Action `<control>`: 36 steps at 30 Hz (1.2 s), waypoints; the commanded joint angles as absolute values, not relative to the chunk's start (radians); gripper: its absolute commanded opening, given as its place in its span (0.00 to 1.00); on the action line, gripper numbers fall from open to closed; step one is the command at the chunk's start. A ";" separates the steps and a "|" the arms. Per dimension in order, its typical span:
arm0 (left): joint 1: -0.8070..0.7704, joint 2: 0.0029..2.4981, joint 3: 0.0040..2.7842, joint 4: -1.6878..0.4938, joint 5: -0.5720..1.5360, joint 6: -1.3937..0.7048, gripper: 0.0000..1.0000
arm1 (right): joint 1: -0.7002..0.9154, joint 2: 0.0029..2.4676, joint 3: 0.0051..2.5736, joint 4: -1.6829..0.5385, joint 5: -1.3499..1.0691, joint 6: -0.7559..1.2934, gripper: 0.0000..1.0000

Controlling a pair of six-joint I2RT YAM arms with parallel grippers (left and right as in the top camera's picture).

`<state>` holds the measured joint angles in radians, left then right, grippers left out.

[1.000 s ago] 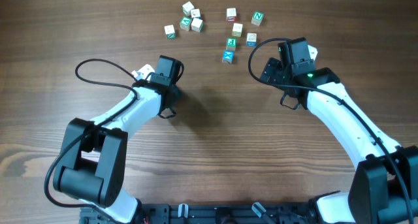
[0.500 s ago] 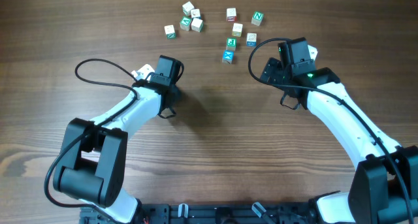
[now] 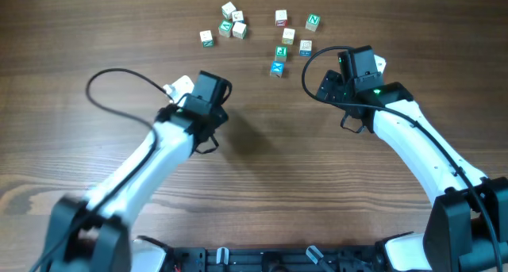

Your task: Form a circle

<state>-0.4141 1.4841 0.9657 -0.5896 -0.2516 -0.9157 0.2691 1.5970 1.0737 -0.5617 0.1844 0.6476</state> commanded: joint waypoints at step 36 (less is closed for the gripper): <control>-0.410 0.628 0.969 -1.271 -0.517 -0.978 0.27 | 0.269 1.590 1.073 -0.560 0.203 0.656 1.00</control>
